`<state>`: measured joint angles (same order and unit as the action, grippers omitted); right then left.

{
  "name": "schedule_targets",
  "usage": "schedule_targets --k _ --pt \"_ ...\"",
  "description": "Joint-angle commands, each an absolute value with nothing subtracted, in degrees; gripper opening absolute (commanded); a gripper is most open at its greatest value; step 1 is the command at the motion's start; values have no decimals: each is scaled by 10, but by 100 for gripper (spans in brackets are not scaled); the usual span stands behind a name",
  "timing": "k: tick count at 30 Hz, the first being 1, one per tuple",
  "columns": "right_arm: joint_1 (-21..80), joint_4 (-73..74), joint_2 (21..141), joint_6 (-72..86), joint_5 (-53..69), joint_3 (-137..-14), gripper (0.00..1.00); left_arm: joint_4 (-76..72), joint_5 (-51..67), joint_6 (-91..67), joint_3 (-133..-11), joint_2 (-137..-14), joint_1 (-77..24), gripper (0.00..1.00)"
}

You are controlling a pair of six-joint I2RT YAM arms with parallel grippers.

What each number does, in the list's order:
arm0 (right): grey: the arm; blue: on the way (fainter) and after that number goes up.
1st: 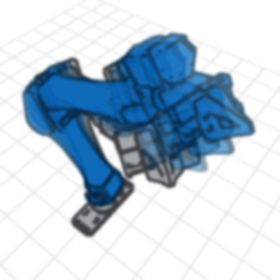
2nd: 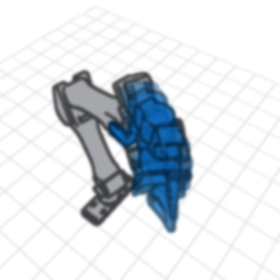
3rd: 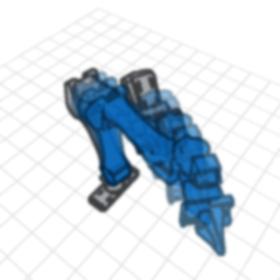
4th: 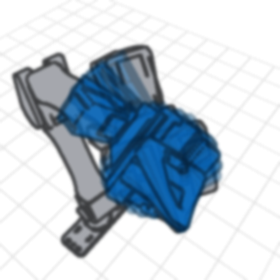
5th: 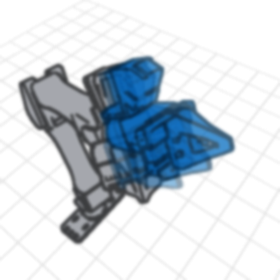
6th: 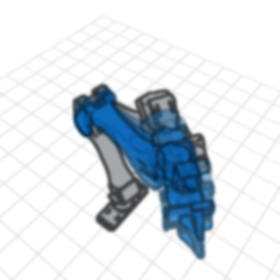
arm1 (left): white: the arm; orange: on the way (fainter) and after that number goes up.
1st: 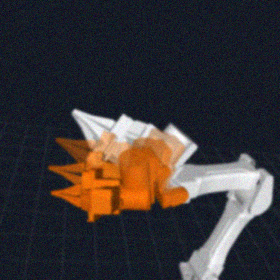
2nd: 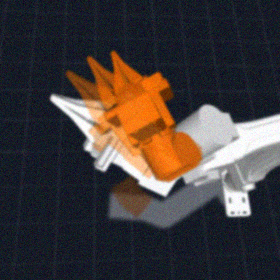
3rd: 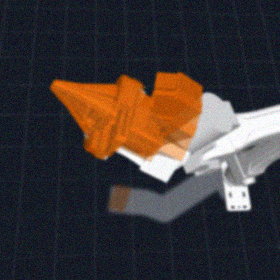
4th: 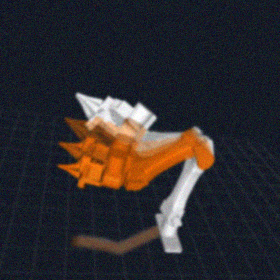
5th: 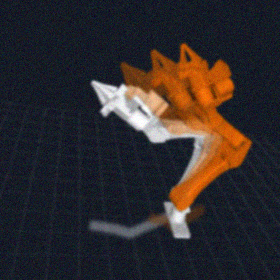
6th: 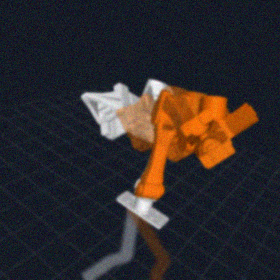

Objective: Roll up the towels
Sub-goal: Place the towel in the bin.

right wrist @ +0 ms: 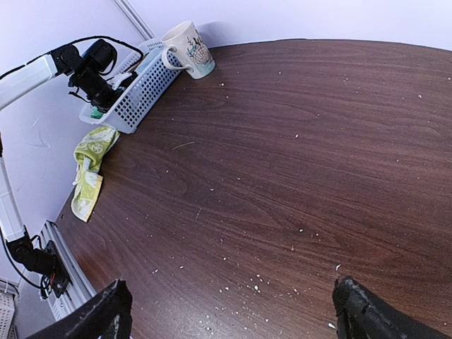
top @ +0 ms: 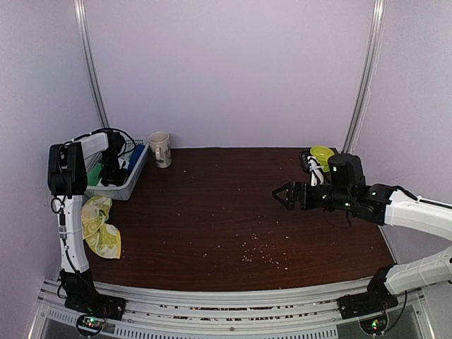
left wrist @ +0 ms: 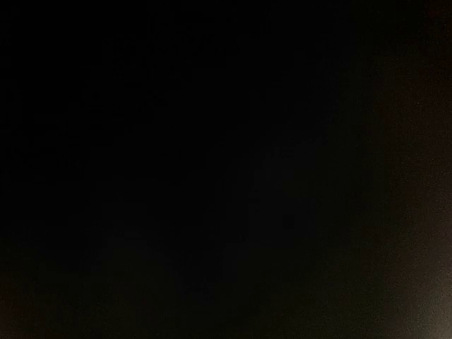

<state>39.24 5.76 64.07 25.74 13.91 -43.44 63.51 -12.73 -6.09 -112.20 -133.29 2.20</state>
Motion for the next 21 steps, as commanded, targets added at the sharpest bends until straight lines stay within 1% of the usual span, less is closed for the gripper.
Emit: schedule_targets --k 1,3,5,12,19,21 --pt "396 49 642 255 144 -434 100 666 -164 -76 -1117 -1324 33 60" --pt "397 48 642 256 146 -435 100 667 -167 -78 -1117 -1309 30 66" --pt "397 48 643 257 147 -437 100 668 -174 -81 -1117 -1294 28 70" --pt "398 52 641 258 147 -440 100 668 -179 -87 -1119 -1263 22 76" --pt "400 53 641 257 146 -441 100 667 -187 -89 -1107 -1253 16 79" --pt "401 53 642 258 146 -442 100 667 -188 -90 -1102 -1249 14 83"
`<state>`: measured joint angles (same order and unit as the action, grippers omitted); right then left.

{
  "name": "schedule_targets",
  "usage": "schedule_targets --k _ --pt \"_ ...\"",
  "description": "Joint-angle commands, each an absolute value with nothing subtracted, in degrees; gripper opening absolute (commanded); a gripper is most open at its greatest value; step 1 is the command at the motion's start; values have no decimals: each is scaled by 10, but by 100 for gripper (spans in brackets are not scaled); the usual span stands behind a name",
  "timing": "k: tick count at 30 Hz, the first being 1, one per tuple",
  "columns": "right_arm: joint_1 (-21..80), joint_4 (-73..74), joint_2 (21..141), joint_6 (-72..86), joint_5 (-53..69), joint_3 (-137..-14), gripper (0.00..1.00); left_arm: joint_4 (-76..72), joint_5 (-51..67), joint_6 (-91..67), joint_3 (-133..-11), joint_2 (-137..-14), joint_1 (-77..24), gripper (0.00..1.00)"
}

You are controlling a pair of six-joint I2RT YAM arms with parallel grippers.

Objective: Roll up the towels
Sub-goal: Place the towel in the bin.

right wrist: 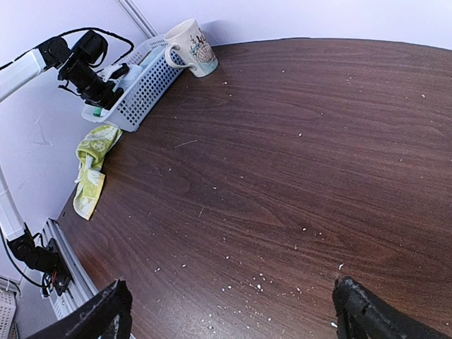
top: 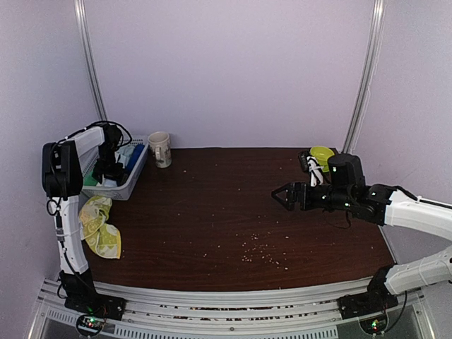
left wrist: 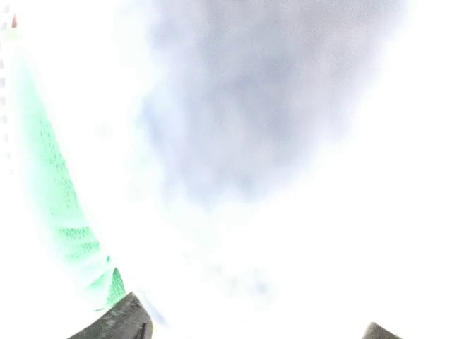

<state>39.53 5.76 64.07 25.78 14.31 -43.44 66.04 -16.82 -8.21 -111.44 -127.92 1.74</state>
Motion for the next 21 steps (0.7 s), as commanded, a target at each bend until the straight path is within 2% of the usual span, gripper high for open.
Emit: schedule_targets --k 1,4,7,15,16,18,19,21 --pt "401 53 642 258 147 -442 100 667 -191 -90 -1099 -1248 12 84" --pt "402 53 644 257 147 -444 100 661 -188 -88 -1091 -1240 8 86" --pt "403 51 645 258 148 -444 100 646 -178 -86 -1082 -1227 9 84" --pt "404 49 648 258 149 -444 100 617 -149 -84 -1064 -1216 3 67" --pt "404 50 648 258 149 -444 100 616 -148 -84 -1061 -1218 4 63" --pt "405 50 647 258 150 -444 100 614 -147 -85 -1054 -1220 4 42" --pt "405 50 646 256 149 -443 100 610 -146 -86 -1050 -1220 3 35" --pt "405 50 646 257 149 -442 100 604 -145 -85 -1041 -1219 3 32"
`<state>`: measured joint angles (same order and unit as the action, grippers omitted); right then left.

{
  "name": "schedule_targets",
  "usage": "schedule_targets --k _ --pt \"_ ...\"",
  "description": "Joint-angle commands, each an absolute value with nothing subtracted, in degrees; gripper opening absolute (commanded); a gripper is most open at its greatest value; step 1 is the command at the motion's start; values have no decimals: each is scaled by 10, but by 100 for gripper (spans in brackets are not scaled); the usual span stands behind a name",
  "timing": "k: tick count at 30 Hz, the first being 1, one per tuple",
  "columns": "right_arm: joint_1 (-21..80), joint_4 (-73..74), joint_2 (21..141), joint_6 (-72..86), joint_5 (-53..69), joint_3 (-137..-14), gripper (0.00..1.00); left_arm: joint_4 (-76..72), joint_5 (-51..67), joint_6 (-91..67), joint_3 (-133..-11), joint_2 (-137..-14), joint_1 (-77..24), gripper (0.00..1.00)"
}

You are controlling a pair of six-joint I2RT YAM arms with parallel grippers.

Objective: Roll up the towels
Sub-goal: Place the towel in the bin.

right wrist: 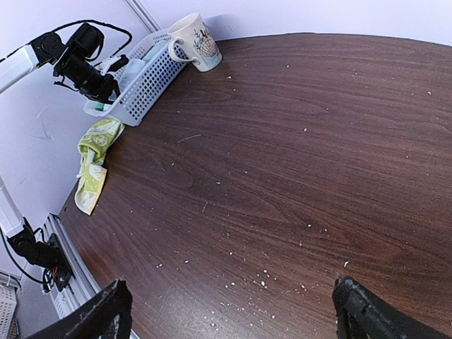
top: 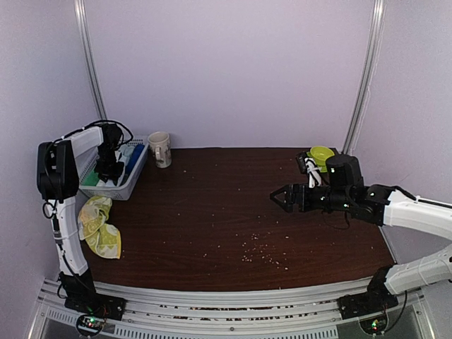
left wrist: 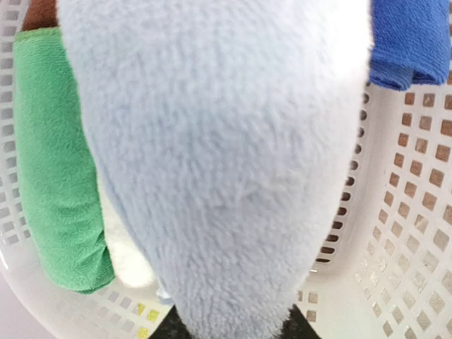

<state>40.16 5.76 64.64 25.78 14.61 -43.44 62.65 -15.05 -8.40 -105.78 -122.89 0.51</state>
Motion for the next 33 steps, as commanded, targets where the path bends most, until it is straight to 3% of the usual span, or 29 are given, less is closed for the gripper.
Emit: schedule_targets --k 1,6,11,13,17,21,27,29,30,32,33 --pt "406 51 645 257 149 -442 100 602 -145 -84 -1039 -1220 4 32" --pt "406 51 644 257 150 -441 100 596 -124 -74 -1033 -1216 4 16" --pt "408 53 642 256 153 -442 100 559 2 -51 -1010 -1195 13 14" --pt "408 53 640 255 153 -442 100 556 15 -50 -1005 -1197 14 0" --pt "409 54 637 253 152 -439 100 527 92 -40 -984 -1185 18 0" --pt "409 52 636 253 153 -437 100 548 59 -40 -998 -1207 22 0" --pt "409 50 636 252 152 -434 100 551 42 -40 -984 -1200 22 4" --pt "409 49 637 252 154 -434 100 554 9 -43 -981 -1194 22 10" --pt "409 49 638 252 155 -434 100 562 -6 -45 -983 -1195 22 17" --pt "410 47 638 252 156 -435 100 577 -42 -50 -992 -1203 22 43" --pt "410 46 639 253 157 -434 100 576 -58 -54 -992 -1203 23 49"
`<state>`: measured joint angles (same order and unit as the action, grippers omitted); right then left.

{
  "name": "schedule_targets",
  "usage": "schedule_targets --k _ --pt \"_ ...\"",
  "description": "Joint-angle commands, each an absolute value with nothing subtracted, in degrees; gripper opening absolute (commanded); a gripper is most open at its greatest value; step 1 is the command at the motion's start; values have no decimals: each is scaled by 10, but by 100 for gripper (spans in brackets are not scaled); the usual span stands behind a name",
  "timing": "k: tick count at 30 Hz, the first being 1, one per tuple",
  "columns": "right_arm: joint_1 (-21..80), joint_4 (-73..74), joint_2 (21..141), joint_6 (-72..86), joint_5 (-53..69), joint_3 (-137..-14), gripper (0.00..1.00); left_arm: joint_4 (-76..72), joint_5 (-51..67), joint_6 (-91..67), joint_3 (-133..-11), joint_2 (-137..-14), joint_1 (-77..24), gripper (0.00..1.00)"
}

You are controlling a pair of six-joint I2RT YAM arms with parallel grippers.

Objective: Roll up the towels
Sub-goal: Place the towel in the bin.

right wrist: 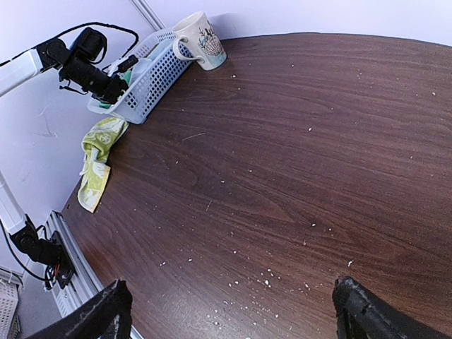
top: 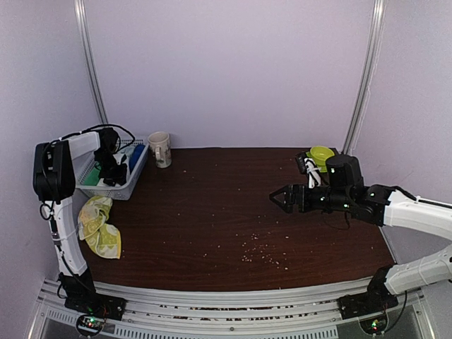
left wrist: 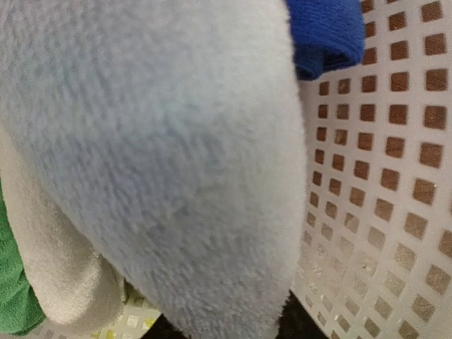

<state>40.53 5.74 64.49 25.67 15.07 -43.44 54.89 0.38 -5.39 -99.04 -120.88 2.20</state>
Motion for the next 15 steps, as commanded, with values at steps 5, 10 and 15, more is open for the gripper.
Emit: schedule_targets --k 5,10,15 --pt "410 45 641 253 160 -434 100 544 -47 -70 -985 -1174 23 60" --pt "410 44 641 254 160 -433 100 513 -22 -83 -1003 -1143 23 63" --pt "410 44 640 254 162 -434 100 502 -14 -93 -1028 -1158 23 66"
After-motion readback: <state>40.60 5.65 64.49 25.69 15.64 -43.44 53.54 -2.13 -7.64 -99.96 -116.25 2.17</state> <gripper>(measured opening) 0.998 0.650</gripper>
